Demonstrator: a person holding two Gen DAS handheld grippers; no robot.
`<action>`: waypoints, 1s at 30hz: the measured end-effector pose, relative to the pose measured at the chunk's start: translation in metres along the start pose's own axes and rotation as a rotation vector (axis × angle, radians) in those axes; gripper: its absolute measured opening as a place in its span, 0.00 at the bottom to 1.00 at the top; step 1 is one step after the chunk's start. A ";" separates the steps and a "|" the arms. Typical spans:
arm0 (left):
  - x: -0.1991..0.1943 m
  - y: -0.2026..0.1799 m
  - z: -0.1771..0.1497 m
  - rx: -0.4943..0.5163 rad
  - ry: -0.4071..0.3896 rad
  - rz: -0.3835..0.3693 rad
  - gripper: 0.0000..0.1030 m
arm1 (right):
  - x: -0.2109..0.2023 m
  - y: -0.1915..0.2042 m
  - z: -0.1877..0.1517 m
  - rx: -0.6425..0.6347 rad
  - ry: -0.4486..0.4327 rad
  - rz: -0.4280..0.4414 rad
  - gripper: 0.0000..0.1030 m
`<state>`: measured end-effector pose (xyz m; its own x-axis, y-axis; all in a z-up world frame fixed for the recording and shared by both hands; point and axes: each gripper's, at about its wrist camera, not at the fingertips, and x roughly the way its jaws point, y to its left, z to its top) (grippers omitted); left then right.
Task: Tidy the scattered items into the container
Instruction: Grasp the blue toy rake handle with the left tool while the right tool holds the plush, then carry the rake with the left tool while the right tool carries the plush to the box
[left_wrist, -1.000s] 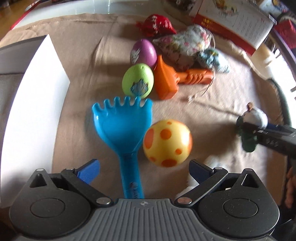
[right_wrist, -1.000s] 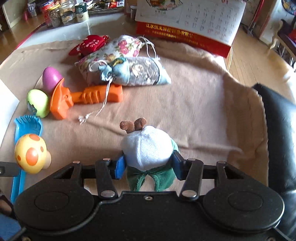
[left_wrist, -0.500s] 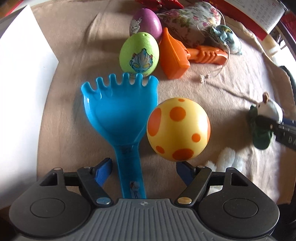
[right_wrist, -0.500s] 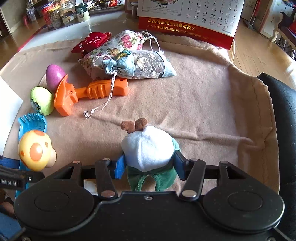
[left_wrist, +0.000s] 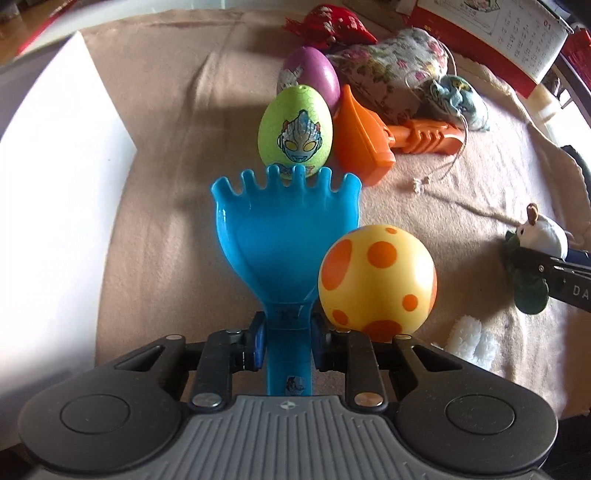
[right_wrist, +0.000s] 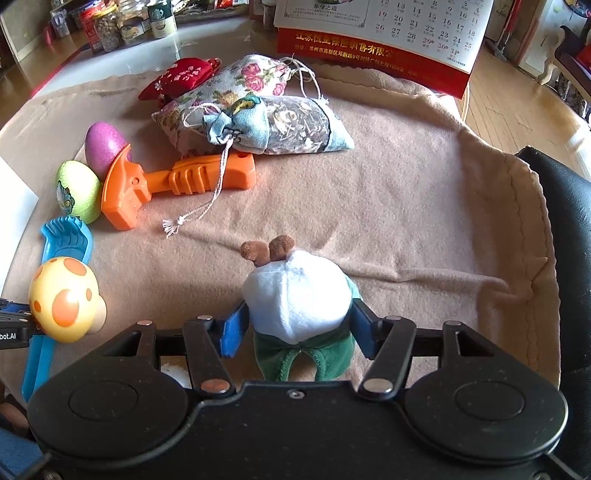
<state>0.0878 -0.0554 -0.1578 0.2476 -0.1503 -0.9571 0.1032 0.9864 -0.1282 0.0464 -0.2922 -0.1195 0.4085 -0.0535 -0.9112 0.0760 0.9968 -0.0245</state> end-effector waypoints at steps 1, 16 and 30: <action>-0.001 -0.002 0.001 0.003 -0.008 0.005 0.24 | -0.001 -0.001 0.000 0.006 -0.001 0.005 0.56; -0.045 -0.004 0.011 -0.029 -0.107 -0.029 0.24 | 0.008 -0.012 -0.003 0.065 0.015 0.025 0.66; -0.100 -0.011 0.019 0.028 -0.224 0.025 0.24 | 0.000 -0.011 -0.005 0.077 0.013 0.032 0.49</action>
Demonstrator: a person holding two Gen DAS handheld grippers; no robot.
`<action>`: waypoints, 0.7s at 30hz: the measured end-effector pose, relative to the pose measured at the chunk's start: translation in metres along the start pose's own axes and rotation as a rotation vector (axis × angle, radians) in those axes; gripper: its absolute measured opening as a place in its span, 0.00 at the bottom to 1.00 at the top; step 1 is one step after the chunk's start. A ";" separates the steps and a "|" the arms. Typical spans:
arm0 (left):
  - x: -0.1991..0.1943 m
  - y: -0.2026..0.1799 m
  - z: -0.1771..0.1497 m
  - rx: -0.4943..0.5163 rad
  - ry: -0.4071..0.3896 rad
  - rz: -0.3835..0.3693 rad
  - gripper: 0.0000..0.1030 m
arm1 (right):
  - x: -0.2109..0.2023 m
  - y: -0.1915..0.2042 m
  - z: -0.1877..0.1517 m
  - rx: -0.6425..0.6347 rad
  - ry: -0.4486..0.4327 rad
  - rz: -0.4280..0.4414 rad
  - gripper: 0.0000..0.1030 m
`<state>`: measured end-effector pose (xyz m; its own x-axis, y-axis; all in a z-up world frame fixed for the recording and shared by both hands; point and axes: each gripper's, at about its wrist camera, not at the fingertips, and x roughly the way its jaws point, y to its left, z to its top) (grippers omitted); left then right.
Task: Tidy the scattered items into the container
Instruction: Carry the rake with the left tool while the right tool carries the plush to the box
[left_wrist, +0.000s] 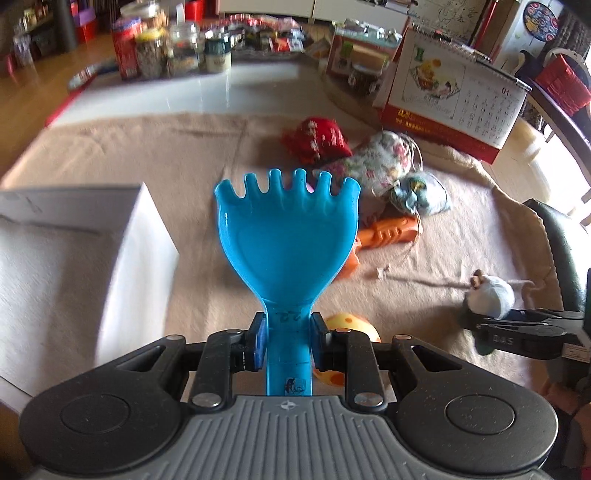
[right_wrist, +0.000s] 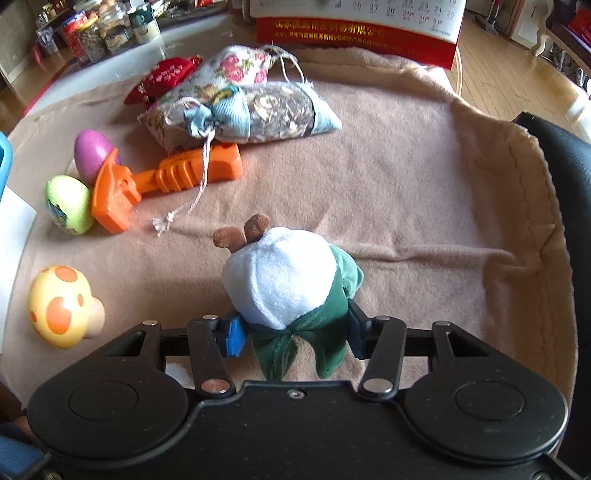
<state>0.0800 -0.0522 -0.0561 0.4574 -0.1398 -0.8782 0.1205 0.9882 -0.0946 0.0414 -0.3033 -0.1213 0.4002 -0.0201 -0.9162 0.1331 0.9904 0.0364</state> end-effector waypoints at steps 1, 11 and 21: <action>-0.004 0.001 0.002 -0.002 -0.007 0.002 0.24 | -0.006 0.001 0.001 -0.004 -0.013 0.000 0.49; -0.053 0.028 0.023 0.000 -0.088 0.051 0.24 | -0.084 0.042 0.027 -0.101 -0.155 0.051 0.49; -0.096 0.104 0.032 -0.027 -0.141 0.179 0.24 | -0.127 0.147 0.046 -0.274 -0.225 0.212 0.49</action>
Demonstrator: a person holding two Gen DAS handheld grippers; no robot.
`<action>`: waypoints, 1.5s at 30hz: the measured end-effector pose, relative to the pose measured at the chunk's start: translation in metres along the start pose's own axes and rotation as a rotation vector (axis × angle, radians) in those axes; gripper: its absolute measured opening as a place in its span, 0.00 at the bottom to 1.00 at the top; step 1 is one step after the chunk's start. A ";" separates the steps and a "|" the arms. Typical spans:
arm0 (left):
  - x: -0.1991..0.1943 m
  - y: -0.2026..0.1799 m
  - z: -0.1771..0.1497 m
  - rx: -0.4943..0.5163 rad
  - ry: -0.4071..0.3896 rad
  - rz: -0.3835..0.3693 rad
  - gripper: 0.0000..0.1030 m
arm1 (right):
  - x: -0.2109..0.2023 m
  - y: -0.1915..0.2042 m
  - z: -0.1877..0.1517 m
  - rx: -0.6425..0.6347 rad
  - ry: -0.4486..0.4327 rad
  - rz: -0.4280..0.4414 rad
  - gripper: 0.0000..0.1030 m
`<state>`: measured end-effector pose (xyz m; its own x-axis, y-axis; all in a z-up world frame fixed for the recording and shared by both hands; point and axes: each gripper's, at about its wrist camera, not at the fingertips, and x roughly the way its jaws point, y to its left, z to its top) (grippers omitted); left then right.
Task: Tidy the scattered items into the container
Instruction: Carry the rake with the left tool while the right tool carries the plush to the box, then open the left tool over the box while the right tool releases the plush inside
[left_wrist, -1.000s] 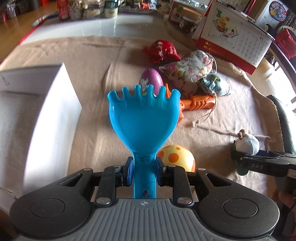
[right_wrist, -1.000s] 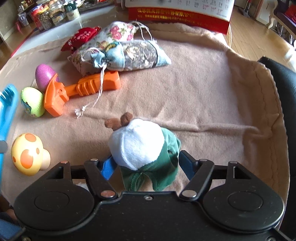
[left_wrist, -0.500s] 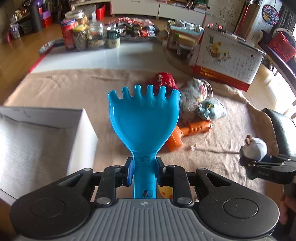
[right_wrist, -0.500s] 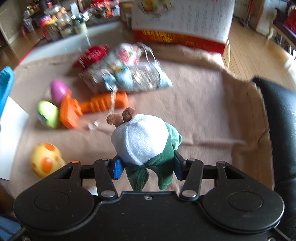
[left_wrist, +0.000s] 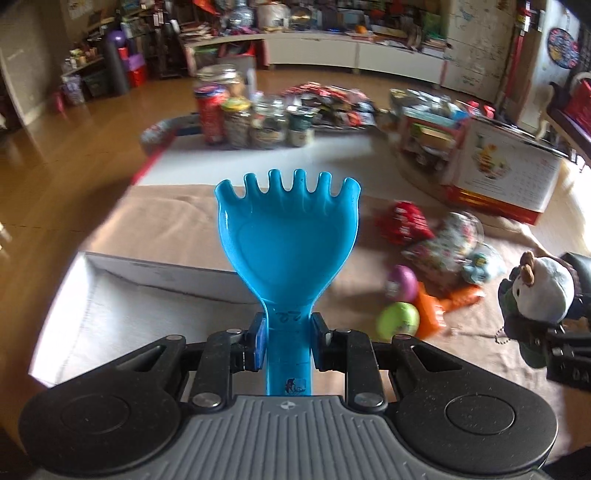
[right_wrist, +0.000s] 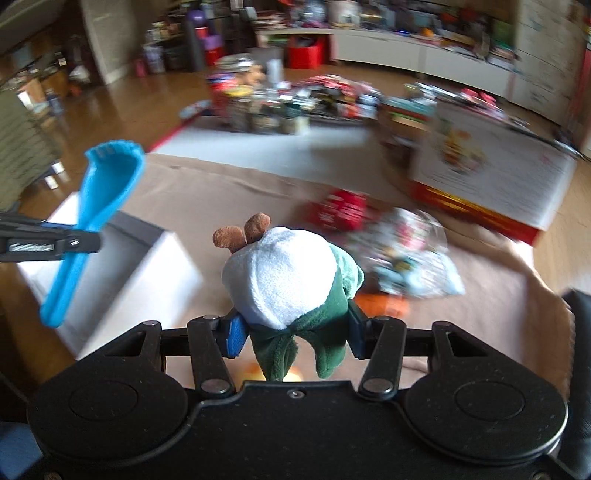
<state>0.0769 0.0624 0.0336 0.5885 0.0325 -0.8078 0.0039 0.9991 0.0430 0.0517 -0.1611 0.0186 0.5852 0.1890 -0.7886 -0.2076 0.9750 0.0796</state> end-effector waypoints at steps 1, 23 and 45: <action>-0.001 0.009 0.000 -0.001 0.002 0.016 0.24 | 0.002 0.011 0.002 -0.019 0.001 0.013 0.49; 0.070 0.139 -0.007 -0.001 0.238 0.175 0.24 | 0.088 0.170 0.040 -0.222 0.136 0.198 0.49; 0.071 0.118 -0.028 0.079 0.303 0.169 0.62 | 0.091 0.161 0.027 -0.158 0.187 0.234 0.56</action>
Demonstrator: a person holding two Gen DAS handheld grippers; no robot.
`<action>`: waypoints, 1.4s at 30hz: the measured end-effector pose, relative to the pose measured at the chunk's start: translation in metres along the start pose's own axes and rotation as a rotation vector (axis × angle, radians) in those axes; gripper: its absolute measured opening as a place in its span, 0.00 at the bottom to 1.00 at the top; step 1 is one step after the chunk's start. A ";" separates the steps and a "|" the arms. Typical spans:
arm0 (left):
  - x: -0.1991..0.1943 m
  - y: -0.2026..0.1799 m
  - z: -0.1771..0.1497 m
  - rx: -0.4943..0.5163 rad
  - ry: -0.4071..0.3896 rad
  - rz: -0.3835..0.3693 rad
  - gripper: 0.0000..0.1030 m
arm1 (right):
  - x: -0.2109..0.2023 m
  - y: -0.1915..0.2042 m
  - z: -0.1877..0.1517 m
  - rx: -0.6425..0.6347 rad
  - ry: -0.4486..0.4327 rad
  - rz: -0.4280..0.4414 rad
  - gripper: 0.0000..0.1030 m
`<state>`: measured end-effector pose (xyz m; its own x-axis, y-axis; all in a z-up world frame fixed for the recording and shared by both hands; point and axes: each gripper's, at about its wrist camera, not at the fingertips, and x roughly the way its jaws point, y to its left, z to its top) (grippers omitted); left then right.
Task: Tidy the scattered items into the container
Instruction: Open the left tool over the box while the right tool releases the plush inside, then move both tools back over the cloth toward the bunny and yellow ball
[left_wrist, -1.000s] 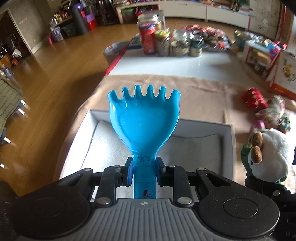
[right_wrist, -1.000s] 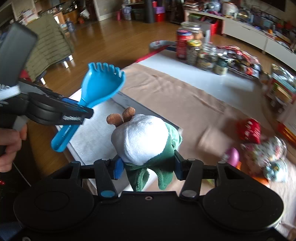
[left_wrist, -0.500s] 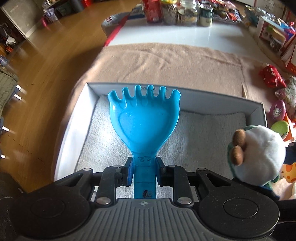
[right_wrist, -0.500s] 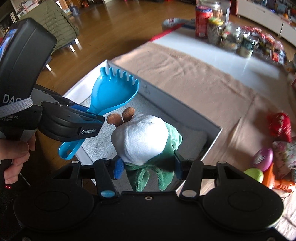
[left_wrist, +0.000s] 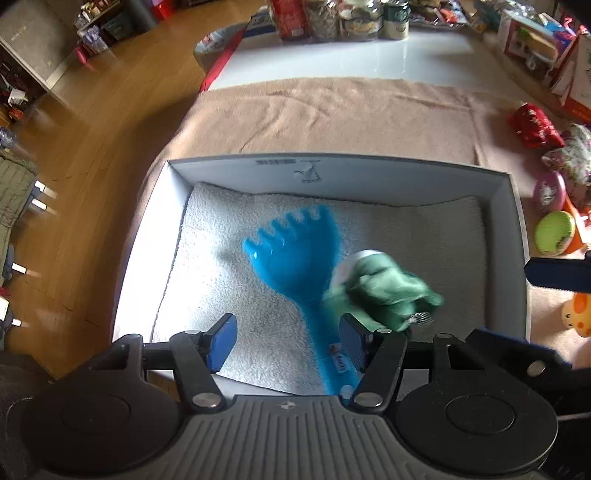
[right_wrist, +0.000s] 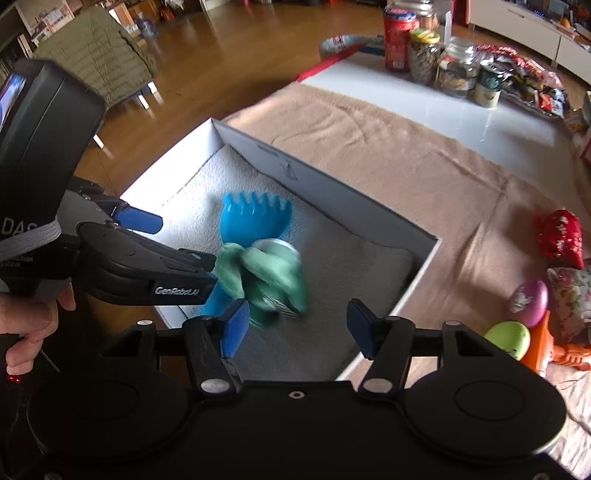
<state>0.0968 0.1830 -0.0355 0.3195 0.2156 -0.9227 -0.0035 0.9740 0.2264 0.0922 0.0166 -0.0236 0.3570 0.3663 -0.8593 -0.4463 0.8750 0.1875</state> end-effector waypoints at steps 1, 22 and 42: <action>-0.005 -0.004 -0.002 0.009 -0.008 -0.002 0.62 | -0.006 -0.003 -0.002 0.003 -0.011 -0.004 0.56; -0.058 -0.171 -0.013 0.219 -0.112 -0.145 0.68 | -0.112 -0.153 -0.111 0.299 -0.087 -0.220 0.63; -0.010 -0.294 -0.030 0.361 -0.061 -0.229 0.74 | -0.084 -0.206 -0.232 0.588 0.008 -0.126 0.63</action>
<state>0.0659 -0.1032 -0.1024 0.3293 -0.0187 -0.9441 0.4022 0.9074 0.1223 -0.0366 -0.2676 -0.0999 0.3700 0.2480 -0.8953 0.1287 0.9407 0.3138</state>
